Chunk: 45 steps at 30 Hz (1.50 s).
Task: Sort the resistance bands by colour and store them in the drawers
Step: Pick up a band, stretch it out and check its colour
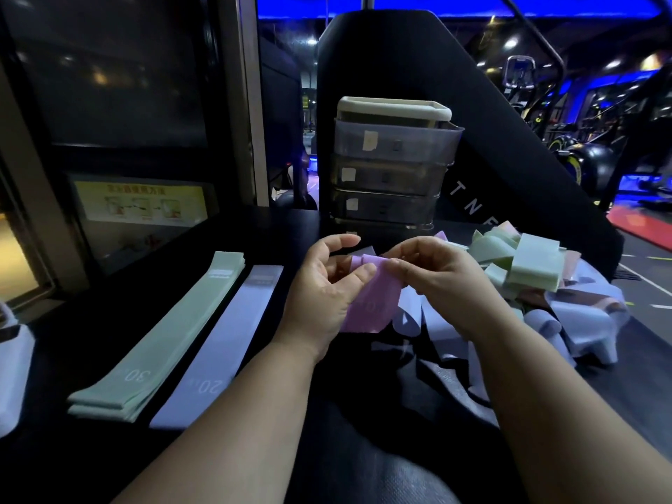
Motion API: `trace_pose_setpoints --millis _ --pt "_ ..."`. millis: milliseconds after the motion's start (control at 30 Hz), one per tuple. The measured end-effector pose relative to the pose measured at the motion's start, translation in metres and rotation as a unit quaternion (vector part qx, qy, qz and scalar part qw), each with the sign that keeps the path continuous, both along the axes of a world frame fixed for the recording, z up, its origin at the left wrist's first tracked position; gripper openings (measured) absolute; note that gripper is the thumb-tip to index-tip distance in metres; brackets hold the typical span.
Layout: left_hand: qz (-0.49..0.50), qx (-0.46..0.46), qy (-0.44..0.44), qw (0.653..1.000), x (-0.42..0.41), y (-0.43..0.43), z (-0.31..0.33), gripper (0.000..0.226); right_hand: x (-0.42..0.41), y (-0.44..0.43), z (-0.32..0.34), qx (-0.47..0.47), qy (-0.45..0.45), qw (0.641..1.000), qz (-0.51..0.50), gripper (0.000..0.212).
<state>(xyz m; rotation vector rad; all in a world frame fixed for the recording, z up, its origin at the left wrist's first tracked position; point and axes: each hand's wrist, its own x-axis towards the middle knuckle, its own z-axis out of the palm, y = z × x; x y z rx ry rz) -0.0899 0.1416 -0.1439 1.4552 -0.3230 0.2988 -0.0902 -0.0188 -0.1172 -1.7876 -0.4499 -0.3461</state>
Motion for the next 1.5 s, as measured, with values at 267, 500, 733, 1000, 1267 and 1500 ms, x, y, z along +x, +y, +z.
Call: trace_pose_setpoints --millis 267,500,733,1000,1267,1500 --pt "-0.029 0.158 0.026 0.987 0.004 -0.005 -0.011 0.064 -0.002 -0.004 0.008 0.117 -0.054 0.991 -0.029 0.017" --pt "0.050 0.236 0.023 0.970 0.000 -0.001 -0.008 0.013 0.004 -0.020 0.008 0.161 -0.079 0.980 -0.090 0.012" --pt "-0.052 0.210 0.017 0.976 -0.004 -0.007 -0.009 0.003 0.007 -0.039 0.010 0.164 -0.116 0.960 -0.193 0.016" --pt "-0.053 0.363 0.009 0.930 -0.006 -0.006 -0.013 0.018 0.011 -0.048 0.008 0.190 -0.117 0.948 -0.227 0.016" --pt "0.067 0.411 -0.048 0.908 -0.003 -0.002 -0.012 0.027 0.011 -0.068 0.010 0.243 -0.145 0.917 -0.282 0.013" --pt "-0.022 0.407 -0.003 0.913 -0.008 -0.002 -0.009 0.031 0.014 -0.076 0.008 0.263 -0.140 0.900 -0.319 0.007"
